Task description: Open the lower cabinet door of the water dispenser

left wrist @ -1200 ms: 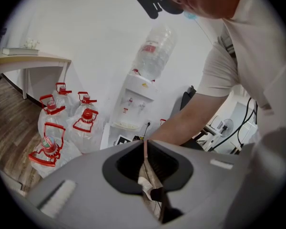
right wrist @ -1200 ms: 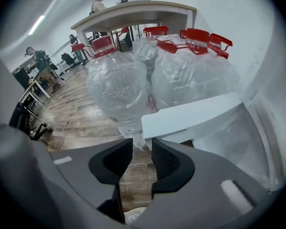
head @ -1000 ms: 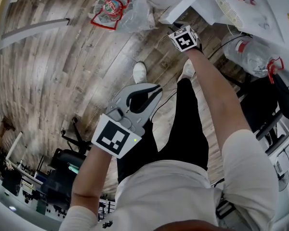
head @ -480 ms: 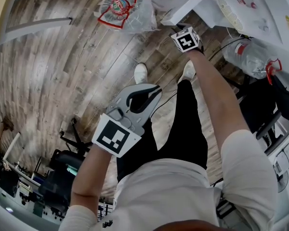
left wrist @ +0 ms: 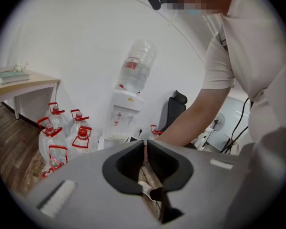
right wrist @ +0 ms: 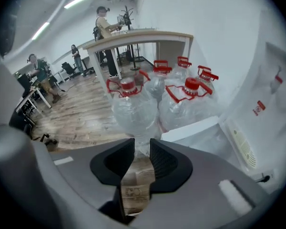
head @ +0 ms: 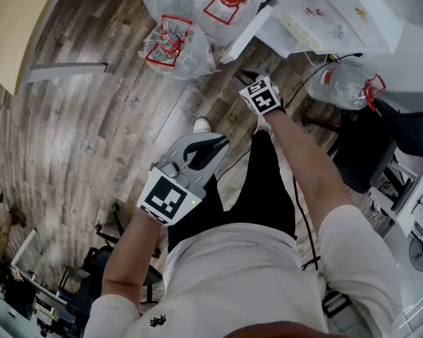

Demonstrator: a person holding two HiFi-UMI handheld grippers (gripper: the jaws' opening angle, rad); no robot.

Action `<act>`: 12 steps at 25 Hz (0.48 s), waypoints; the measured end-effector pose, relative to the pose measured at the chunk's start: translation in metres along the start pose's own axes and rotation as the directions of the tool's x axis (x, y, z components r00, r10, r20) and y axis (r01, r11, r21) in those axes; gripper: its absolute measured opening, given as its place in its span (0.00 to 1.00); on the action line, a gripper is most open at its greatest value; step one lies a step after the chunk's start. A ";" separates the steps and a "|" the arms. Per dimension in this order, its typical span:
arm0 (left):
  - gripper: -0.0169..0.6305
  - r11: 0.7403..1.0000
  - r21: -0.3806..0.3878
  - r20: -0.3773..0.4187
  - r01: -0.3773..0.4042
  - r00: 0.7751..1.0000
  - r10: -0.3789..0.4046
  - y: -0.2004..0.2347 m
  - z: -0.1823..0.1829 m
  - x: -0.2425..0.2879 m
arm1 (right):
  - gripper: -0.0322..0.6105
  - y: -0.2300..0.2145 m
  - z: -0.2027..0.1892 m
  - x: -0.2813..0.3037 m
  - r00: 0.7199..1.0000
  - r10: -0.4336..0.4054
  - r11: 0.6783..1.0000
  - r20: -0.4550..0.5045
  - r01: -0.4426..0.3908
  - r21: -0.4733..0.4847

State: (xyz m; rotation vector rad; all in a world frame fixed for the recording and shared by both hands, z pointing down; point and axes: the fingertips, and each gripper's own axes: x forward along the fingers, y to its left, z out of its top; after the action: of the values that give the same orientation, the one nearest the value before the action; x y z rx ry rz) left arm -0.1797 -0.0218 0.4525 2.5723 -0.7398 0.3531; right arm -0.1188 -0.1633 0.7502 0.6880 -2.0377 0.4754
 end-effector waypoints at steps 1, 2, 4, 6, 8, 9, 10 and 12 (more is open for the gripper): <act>0.12 1.000 0.023 0.002 0.015 1.000 -0.015 -0.007 0.005 -0.004 | 0.21 0.008 0.003 -0.020 1.000 0.003 1.000 0.024 -0.003 0.007; 0.12 0.999 0.039 0.000 0.031 1.000 -0.031 -0.013 0.009 -0.008 | 0.20 0.015 0.006 -0.042 0.999 0.002 1.000 0.050 -0.003 0.018; 0.12 0.997 0.057 -0.011 0.060 0.998 -0.060 -0.025 0.018 -0.016 | 0.17 0.028 0.012 -0.089 0.994 -0.005 0.999 0.105 0.000 0.041; 0.12 0.993 0.075 -0.034 0.088 0.996 -0.086 -0.038 0.026 -0.022 | 0.15 0.039 0.017 -0.140 0.988 -0.019 0.998 0.154 0.010 0.058; 0.12 0.989 0.099 -0.059 0.111 0.993 -0.105 -0.050 0.034 -0.026 | 0.12 0.049 0.018 -0.189 0.980 -0.034 0.997 0.197 0.019 0.078; 0.12 0.987 0.111 -0.068 0.119 0.991 -0.111 -0.056 0.039 -0.027 | 0.10 0.055 0.018 -0.211 0.976 -0.040 0.996 0.215 0.022 0.086; 0.12 0.985 0.120 -0.074 0.123 0.991 -0.115 -0.061 0.043 -0.028 | 0.09 0.060 0.017 -0.233 0.972 -0.045 0.996 0.230 0.024 0.091; 0.12 0.983 0.133 -0.081 0.124 0.990 -0.114 -0.072 0.051 -0.029 | 0.06 0.072 0.011 -0.273 0.965 -0.055 0.994 0.256 0.028 0.108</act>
State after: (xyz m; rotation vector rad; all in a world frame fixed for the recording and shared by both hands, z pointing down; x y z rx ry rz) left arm -0.1574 0.0213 0.3730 2.7017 -0.5496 0.4720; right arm -0.0530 -0.0366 0.5068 0.8937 -2.2492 0.4900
